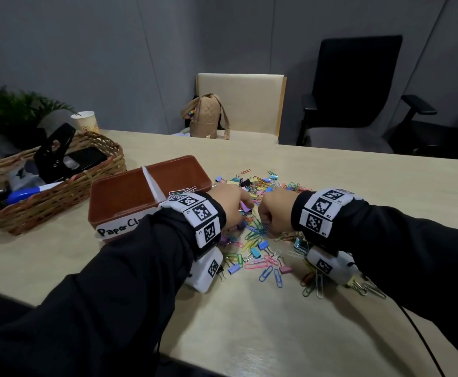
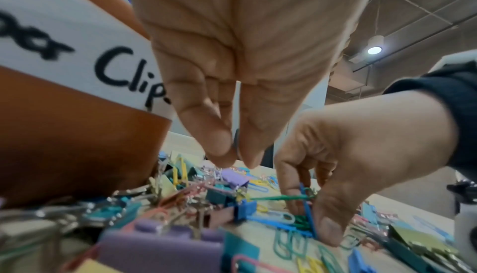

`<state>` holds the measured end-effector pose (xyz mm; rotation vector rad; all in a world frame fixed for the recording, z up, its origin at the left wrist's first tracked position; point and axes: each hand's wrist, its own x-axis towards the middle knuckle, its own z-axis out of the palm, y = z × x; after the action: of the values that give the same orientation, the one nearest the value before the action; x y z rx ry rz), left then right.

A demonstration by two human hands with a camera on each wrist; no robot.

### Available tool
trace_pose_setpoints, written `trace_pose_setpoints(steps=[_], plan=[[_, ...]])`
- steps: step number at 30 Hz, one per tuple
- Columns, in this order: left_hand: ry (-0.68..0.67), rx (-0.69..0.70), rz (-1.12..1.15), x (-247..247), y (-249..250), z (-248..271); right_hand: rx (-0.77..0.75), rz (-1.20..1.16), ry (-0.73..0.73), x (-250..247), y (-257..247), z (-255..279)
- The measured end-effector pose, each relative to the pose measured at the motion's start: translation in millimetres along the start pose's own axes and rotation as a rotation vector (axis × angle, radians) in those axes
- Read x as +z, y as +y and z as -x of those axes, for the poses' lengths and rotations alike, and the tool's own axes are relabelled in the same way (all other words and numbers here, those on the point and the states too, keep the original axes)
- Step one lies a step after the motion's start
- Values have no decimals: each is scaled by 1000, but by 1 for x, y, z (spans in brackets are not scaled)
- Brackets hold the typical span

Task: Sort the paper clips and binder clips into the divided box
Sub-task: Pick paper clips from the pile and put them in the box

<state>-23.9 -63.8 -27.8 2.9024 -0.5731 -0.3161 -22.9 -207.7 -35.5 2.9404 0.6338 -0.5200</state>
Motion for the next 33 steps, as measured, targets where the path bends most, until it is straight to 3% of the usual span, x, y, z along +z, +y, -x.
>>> trace_pose_setpoints(steps=[9,13,21,33], plan=[[-106,68,-35,9,22,-10,119,-335,100,-16,36,26],[-179,139,-200,10,33,-13,182,-531,155,-11,48,30],[-176,116,-251,9,42,-20,69,-18,-64,6,24,20],[-78,124,-213,2,30,-13,19,217,-2,11,6,14]])
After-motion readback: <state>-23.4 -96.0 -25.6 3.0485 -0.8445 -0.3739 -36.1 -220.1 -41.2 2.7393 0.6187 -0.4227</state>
